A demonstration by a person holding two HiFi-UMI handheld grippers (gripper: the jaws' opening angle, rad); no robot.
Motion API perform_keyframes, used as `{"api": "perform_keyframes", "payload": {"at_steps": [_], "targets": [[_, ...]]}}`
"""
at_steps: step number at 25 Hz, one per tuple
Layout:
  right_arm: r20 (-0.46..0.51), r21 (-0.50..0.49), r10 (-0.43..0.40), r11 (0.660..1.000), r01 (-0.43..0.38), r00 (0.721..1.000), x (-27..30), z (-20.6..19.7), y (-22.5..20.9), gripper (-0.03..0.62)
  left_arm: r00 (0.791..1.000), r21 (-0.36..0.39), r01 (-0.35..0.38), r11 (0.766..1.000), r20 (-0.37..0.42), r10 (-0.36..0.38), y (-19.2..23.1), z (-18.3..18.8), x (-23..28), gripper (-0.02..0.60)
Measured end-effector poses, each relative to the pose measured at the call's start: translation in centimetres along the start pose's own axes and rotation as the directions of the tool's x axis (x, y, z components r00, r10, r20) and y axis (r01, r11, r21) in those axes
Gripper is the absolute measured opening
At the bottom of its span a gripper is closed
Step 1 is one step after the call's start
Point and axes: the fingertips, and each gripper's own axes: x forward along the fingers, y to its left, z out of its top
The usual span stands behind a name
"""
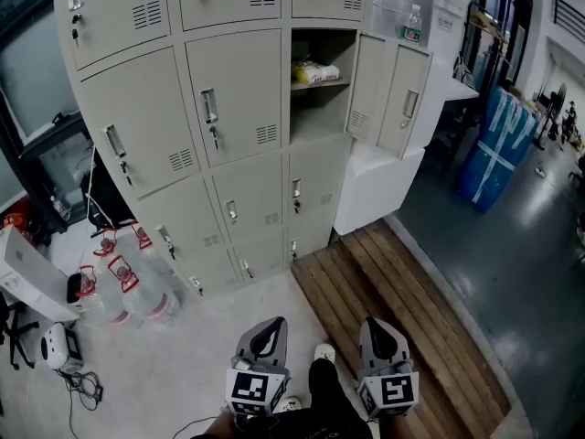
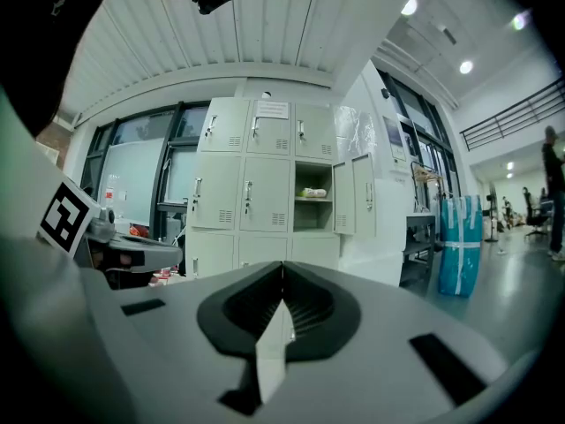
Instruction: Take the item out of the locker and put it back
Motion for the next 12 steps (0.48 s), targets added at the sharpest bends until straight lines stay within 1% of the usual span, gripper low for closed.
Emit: {"api": "perform_keyframes", "payload": {"at_steps": [3,6,9,12], "targets": [[-0.011,0.014,0.005,1.000,-0.004,1.000,1.9,-0.9,-1.1,0.003,1.000,0.013,-0.024,1.000,-0.001,0.024,1.2,-0.3,1.4,0.004],[-0.014,0.017,0.017,1.000,-0.017,1.000,4.5,-1.3,-2.5,0.003,1.000,-0.003,-0.017,1.000,-0.012,0.017,1.7,-0.3,3.5,0.005],[-0.006,0.006,0.048,0.999,-0.048,0.999,7.7,-0.8,-3.7,0.003,0.999,-0.020,-0.033,0.999,-0.016,0.033,2.4,-0.3,6.3,0.004],[-0.006,0.005,0.085,0.996,-0.085,0.996,10.9,-0.7,-5.4,0.003,0.997,-0.007,-0.064,0.998,-0.049,0.064,2.8,-0.8,9.4,0.005]]}}
